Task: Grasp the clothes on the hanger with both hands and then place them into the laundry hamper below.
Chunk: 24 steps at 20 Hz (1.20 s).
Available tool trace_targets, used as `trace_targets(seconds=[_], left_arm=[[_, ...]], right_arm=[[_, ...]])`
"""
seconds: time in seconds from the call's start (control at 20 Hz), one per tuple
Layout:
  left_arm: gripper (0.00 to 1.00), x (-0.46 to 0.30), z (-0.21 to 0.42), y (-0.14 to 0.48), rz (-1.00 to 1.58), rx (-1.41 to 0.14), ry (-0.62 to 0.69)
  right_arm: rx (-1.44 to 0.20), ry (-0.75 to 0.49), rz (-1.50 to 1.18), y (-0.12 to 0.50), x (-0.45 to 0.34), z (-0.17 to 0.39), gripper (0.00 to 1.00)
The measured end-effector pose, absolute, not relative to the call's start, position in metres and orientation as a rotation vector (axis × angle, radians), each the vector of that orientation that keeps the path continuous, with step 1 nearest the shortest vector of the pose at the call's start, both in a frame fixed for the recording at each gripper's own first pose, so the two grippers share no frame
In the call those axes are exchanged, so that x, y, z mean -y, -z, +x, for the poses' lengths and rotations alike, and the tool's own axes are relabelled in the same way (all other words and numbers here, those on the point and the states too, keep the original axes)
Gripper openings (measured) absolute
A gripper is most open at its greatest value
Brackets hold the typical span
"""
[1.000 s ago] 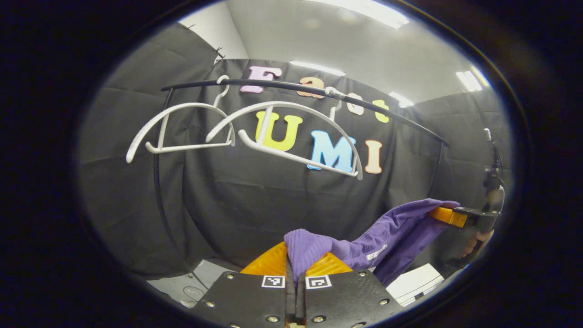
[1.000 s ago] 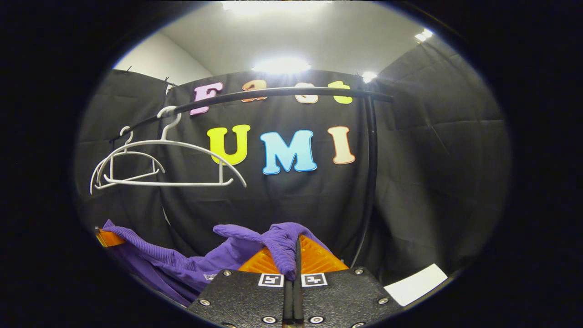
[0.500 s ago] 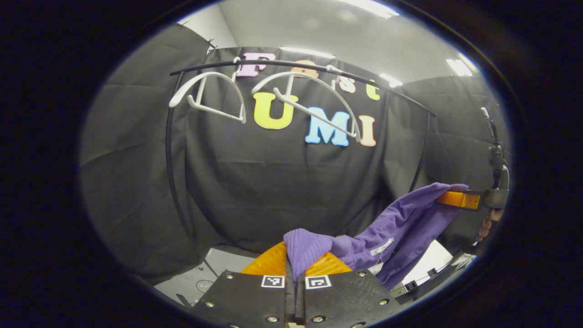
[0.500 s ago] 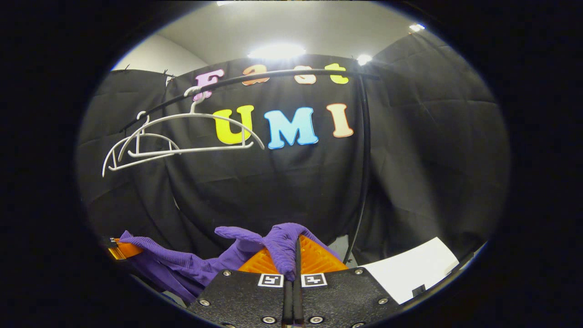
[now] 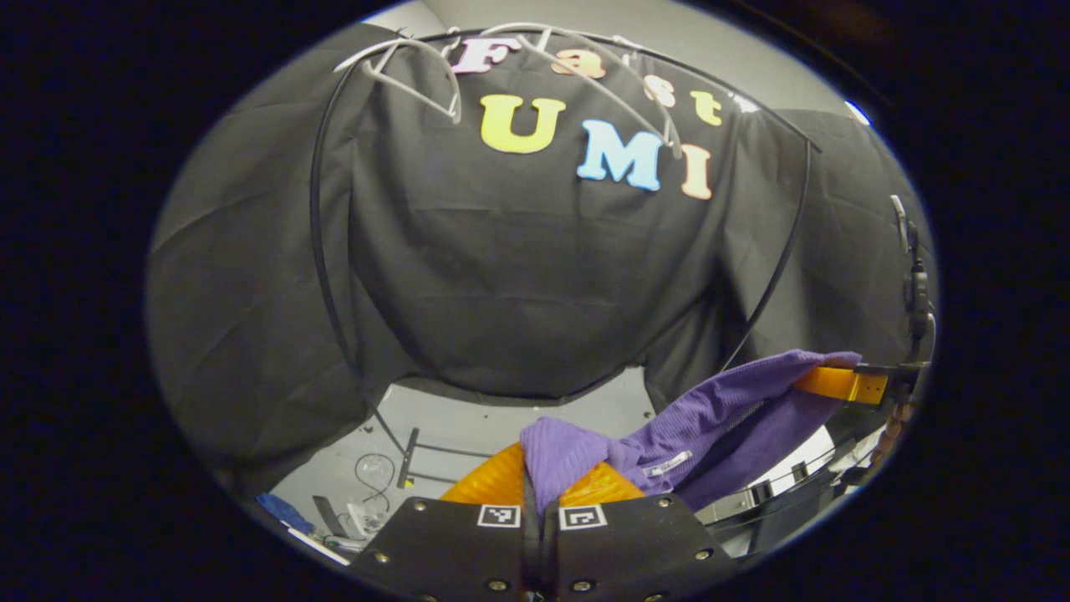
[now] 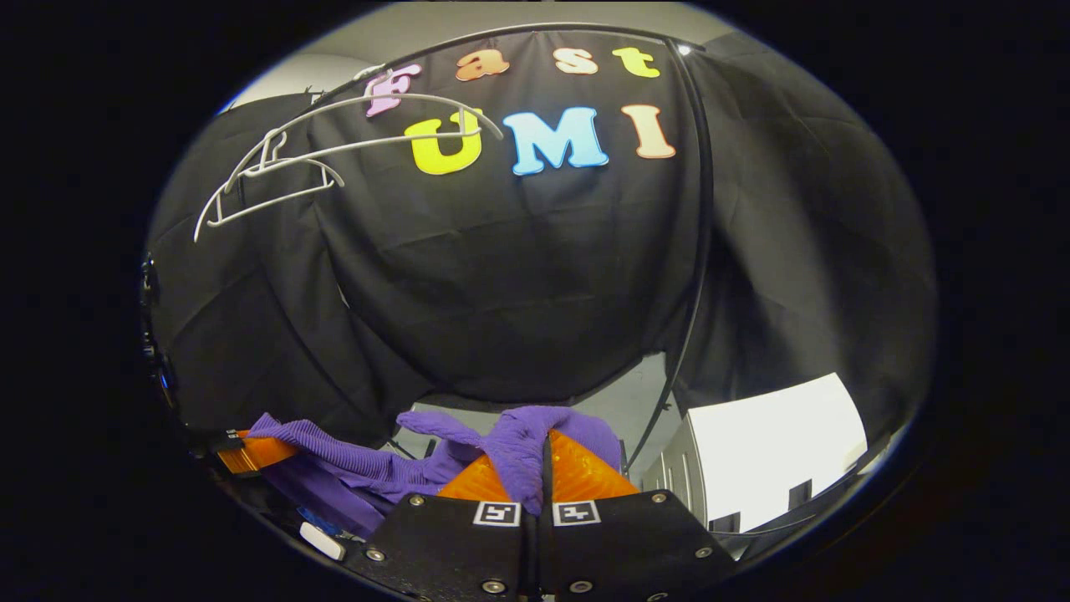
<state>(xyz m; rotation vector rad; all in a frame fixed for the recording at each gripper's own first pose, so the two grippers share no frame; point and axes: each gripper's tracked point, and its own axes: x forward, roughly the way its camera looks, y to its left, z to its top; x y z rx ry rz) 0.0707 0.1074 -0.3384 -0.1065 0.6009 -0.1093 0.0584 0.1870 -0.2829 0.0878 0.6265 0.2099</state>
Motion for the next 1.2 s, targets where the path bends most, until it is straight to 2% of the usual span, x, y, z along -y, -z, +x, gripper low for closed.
trace_targets(seconds=[0.1,0.15,0.65,0.95,1.2], left_arm=[[0.06,-0.108,0.069,0.366,-0.094,-0.646,0.110],[0.02,-0.107,0.070,0.381,-0.087,-0.663,0.116],[0.02,-0.081,0.109,0.479,-0.052,-0.766,0.184],[0.02,-0.060,0.120,0.509,-0.042,-0.787,0.254],[0.02,-0.057,0.119,0.529,-0.073,-0.822,0.258]], right_arm=[[-0.660,-0.207,0.096,0.303,-0.189,0.061,0.00],[-0.670,-0.204,0.092,0.313,-0.189,0.062,0.00],[-0.819,-0.187,0.125,0.419,-0.215,0.059,0.01],[-0.882,-0.212,0.133,0.454,-0.233,0.045,0.01],[-0.917,-0.207,0.153,0.465,-0.237,0.044,0.02]])
